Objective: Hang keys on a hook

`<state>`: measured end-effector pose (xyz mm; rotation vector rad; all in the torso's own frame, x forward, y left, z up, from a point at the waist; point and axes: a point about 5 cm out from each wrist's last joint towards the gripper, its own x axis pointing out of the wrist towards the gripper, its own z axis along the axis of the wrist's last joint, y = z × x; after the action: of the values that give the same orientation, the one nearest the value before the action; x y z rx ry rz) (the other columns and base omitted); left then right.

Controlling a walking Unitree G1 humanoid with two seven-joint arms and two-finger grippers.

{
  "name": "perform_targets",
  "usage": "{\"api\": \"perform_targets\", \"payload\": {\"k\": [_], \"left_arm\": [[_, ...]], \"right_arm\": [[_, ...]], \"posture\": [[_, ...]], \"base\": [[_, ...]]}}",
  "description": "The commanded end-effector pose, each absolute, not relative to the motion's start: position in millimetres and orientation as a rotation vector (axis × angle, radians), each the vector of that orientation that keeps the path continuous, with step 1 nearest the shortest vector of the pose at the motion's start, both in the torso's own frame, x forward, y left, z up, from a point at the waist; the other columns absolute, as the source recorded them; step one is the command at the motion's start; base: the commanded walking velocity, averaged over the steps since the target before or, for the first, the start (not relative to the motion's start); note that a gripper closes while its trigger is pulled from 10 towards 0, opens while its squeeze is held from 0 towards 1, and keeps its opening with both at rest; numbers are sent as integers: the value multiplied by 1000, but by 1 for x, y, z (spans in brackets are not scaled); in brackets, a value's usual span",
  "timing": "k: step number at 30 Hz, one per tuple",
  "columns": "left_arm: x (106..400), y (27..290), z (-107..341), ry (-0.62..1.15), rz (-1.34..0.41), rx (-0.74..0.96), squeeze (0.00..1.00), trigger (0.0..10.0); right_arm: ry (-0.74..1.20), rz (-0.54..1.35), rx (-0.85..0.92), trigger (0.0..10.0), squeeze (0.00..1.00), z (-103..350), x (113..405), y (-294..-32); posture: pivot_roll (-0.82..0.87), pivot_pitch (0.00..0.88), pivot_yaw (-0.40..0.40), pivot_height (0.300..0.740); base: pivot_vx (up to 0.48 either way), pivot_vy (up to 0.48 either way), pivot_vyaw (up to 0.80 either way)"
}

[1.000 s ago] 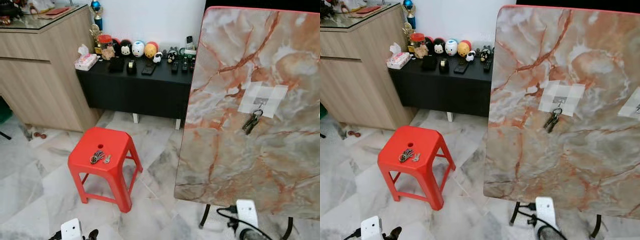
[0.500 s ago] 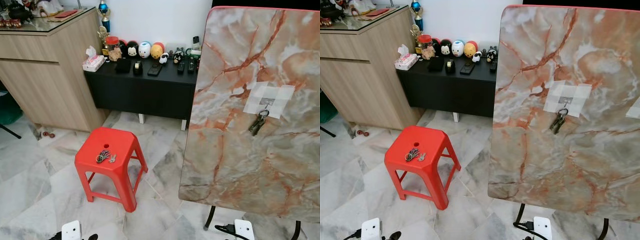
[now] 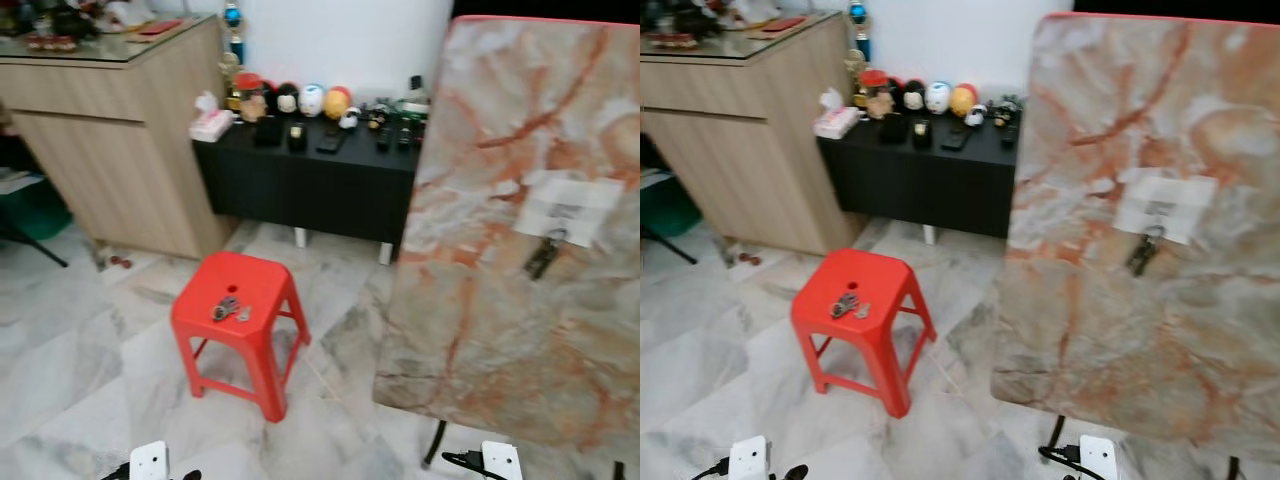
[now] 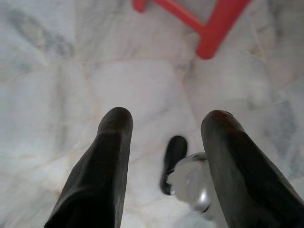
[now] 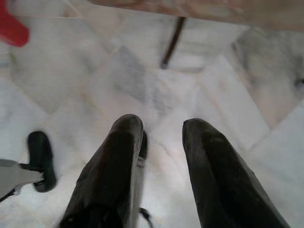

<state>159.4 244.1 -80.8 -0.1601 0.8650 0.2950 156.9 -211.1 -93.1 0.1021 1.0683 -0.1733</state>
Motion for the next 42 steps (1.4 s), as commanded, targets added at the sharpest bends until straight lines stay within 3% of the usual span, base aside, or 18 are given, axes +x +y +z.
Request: {"api": "perform_targets", "payload": {"k": [1, 15, 42], "left_arm": [[151, 250, -84, 909, 296, -139, 0, 10000], [141, 270, -81, 927, 325, -134, 0, 10000], [147, 270, -79, 915, 310, -135, 0, 10000]], "right_arm": [[1083, -182, 117, 10000, 0, -95, 152, -209], [1053, -186, 142, 10000, 0, -92, 159, -211], [992, -211, 204, 10000, 0, -90, 164, -209]], "posture": [[89, 0, 13, 740], [111, 0, 4, 740], [104, 0, 9, 740]], "base": [[0, 416, 0], [0, 431, 0], [0, 434, 0]]}}
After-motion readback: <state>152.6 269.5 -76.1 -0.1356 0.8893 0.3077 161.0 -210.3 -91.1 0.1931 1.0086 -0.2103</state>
